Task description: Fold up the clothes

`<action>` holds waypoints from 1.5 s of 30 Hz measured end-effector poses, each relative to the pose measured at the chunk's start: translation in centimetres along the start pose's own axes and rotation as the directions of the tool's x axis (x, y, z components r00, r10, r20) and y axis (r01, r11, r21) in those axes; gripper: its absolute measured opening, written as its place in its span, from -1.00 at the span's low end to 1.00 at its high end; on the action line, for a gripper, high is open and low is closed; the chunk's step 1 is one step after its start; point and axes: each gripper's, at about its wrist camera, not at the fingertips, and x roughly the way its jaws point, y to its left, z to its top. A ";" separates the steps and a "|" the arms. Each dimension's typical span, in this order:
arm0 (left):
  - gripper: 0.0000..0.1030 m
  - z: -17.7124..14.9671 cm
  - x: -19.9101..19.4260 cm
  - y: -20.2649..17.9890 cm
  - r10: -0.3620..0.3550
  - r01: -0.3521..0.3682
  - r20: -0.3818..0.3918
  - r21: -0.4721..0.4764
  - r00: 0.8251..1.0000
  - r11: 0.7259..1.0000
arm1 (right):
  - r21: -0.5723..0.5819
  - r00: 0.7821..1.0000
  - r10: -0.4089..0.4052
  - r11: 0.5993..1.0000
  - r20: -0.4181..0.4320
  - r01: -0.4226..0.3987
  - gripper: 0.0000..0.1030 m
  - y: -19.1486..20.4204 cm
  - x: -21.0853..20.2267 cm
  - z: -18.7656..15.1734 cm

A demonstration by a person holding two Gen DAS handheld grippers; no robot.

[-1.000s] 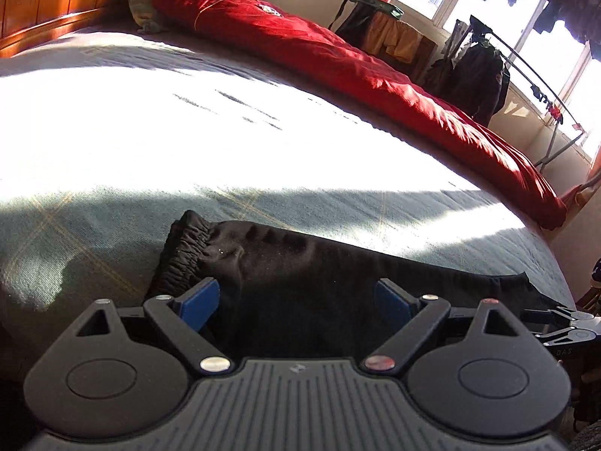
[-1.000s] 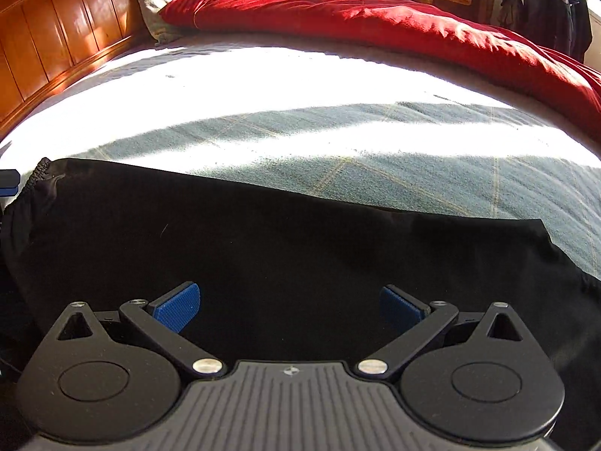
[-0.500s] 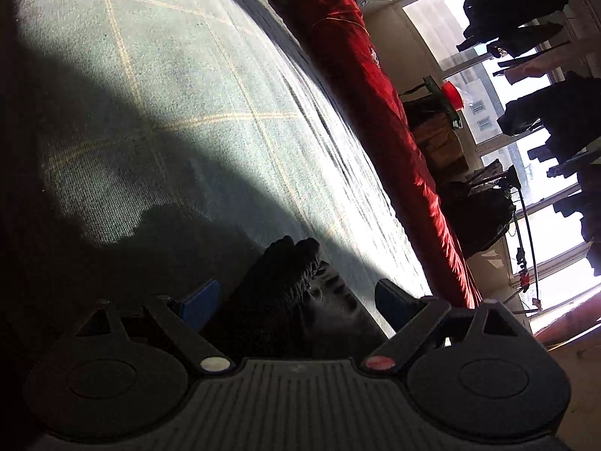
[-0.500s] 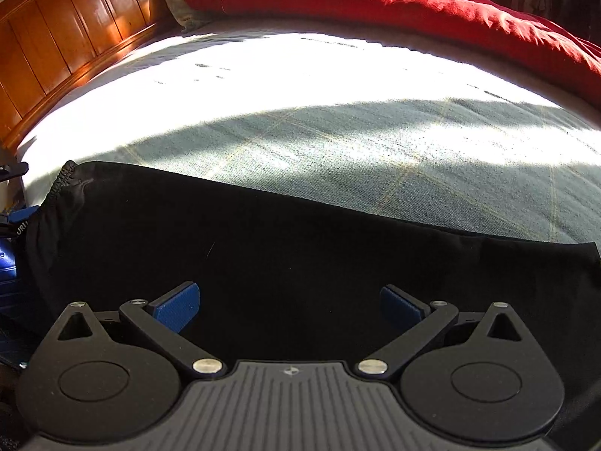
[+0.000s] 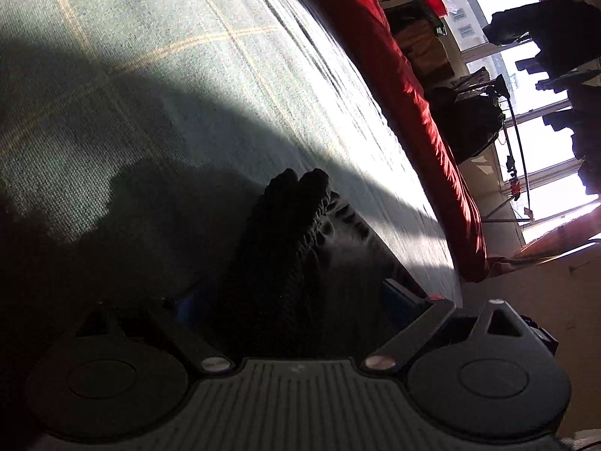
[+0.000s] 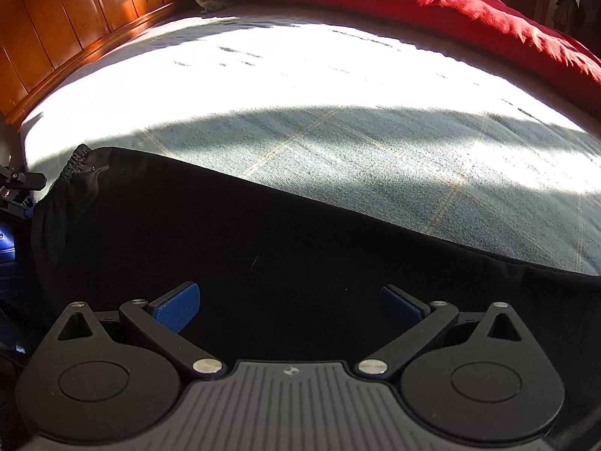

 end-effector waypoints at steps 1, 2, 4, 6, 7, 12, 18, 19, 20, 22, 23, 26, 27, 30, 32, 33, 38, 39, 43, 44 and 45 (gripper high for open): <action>0.83 -0.3 0.0 0.3 -0.018 0.018 0.001 -0.012 1.000 1.000 | -0.002 1.000 0.003 1.000 -0.001 -0.003 1.00 0.1 0.0 0.1; 0.84 -0.6 -0.1 0.6 -0.036 0.036 0.002 -0.024 0.999 0.999 | -0.004 1.000 0.004 1.000 -0.002 -0.004 1.00 0.2 0.1 0.1; 0.86 -0.9 0.1 1.1 -0.070 0.070 0.008 -0.053 0.998 0.996 | -0.006 1.000 0.004 1.000 -0.004 -0.004 1.00 0.4 0.3 0.2; 0.88 -0.7 0.4 1.3 -0.090 0.091 0.009 -0.062 0.996 0.994 | -0.007 1.000 0.010 1.000 -0.002 -0.010 1.00 0.5 0.3 0.4; 0.89 -0.4 0.7 1.3 -0.100 0.100 0.007 -0.059 0.995 0.993 | -0.008 1.000 0.013 1.000 -0.002 -0.013 1.00 0.6 0.4 0.4; 0.95 0.6 1.6 1.5 -0.136 0.136 0.003 -0.064 0.991 0.989 | -0.018 1.000 0.019 1.000 -0.004 -0.019 1.00 1.1 0.5 0.4; 0.95 -2.4 0.1 3.3 -0.217 0.225 0.068 -0.156 0.974 0.962 | -0.005 1.000 0.015 1.000 -0.008 -0.015 1.00 1.0 0.5 0.2; 0.95 -2.8 0.2 3.6 -0.237 0.248 0.079 -0.175 0.968 0.953 | 0.004 1.000 0.017 1.000 -0.008 -0.017 1.00 0.8 0.6 0.2; 0.95 -2.9 0.3 3.7 -0.249 0.262 0.093 -0.177 0.964 0.949 | 0.011 1.000 0.018 1.000 -0.008 -0.017 1.00 0.8 0.7 0.3; 0.95 -2.5 0.6 3.6 -0.263 0.281 0.122 -0.166 0.957 0.945 | 0.019 1.000 0.020 1.000 -0.008 -0.019 1.00 0.8 0.9 0.5; 0.95 -2.3 0.7 3.5 -0.269 0.290 0.137 -0.161 0.953 0.943 | 0.017 1.000 0.024 1.000 -0.007 -0.024 1.00 0.9 0.9 0.7; 0.95 -1.7 1.0 3.4 -0.293 0.316 0.170 -0.132 0.941 0.939 | -0.006 0.999 0.034 0.999 -0.002 -0.034 1.00 1.5 0.9 0.8; 0.95 -1.6 1.3 3.5 -0.298 0.319 0.165 -0.127 0.940 0.939 | -0.012 0.999 0.037 0.999 -0.003 -0.037 1.00 1.7 0.9 0.8; 0.92 -2.4 1.5 4.0 -0.298 0.319 0.169 -0.114 0.939 0.941 | -0.002 0.999 0.036 0.999 -0.015 -0.036 1.00 1.5 1.1 0.5; 0.91 -2.5 1.5 3.9 -0.287 0.307 0.170 -0.107 0.943 0.946 | 0.017 0.999 0.031 0.999 -0.023 -0.031 1.00 1.2 1.4 0.3; 0.91 -2.4 1.5 3.8 -0.279 0.299 0.169 -0.104 0.945 0.949 | 0.027 0.999 0.029 0.999 -0.027 -0.028 1.00 1.0 1.5 0.2; 0.90 -2.2 1.5 3.3 -0.239 0.256 0.162 -0.093 0.957 0.962 | 0.048 0.999 0.038 0.998 -0.035 -0.036 1.00 0.9 2.1 0.0; 0.89 -2.1 1.5 3.2 -0.231 0.247 0.161 -0.090 0.960 0.965 | 0.043 0.998 0.044 0.998 -0.035 -0.042 1.00 1.1 2.1 0.0; 0.71 -2.7 1.4 0.9 -0.151 0.147 0.144 0.036 0.978 0.988 | 0.018 0.997 0.063 0.998 -0.039 -0.062 1.00 1.9 1.9 -0.1; 0.67 -2.8 1.5 0.3 -0.133 0.124 0.135 0.075 0.982 0.989 | 0.011 0.997 0.067 0.998 -0.040 -0.067 1.00 2.1 1.9 -0.2; 0.56 -2.9 1.3 0.2 -0.125 0.114 0.142 0.079 0.982 0.990 | 0.008 0.997 0.067 0.998 -0.044 -0.067 1.00 2.2 1.9 -0.2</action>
